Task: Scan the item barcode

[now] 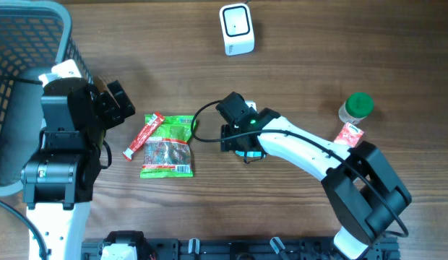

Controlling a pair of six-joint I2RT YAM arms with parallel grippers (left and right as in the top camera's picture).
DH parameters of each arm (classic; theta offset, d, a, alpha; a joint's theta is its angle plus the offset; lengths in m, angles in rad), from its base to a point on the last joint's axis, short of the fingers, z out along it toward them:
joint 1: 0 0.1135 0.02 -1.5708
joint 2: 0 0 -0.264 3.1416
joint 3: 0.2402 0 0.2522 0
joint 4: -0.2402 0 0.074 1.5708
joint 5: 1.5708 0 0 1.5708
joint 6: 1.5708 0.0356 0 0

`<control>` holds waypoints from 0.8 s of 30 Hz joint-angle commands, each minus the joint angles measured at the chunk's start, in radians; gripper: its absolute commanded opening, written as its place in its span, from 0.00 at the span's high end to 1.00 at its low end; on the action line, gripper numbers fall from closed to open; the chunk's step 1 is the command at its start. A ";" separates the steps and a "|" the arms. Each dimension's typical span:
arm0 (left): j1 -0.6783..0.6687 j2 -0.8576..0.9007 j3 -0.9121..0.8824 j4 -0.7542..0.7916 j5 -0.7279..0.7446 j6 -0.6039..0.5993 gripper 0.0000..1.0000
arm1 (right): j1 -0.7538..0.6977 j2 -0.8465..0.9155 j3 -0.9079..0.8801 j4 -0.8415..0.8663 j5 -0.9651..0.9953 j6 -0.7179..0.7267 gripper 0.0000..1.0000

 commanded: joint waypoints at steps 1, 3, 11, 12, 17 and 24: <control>0.006 0.000 0.014 0.003 -0.009 0.005 0.00 | -0.008 0.049 0.021 -0.041 -0.042 -0.106 0.27; 0.006 0.000 0.014 0.003 -0.009 0.005 0.00 | -0.008 0.033 0.071 -0.085 -0.042 -0.138 0.27; 0.006 0.000 0.014 0.003 -0.009 0.005 0.00 | -0.007 0.005 0.166 -0.245 -0.045 -0.162 0.78; 0.006 0.000 0.014 0.003 -0.009 0.005 0.00 | -0.007 0.005 0.158 -0.250 -0.045 -0.163 0.88; 0.006 0.000 0.014 0.003 -0.009 0.005 0.00 | -0.007 0.006 0.106 -0.251 0.017 -0.161 0.96; 0.006 0.000 0.014 0.003 -0.009 0.005 0.00 | -0.006 0.013 0.004 -0.161 0.048 -0.159 0.96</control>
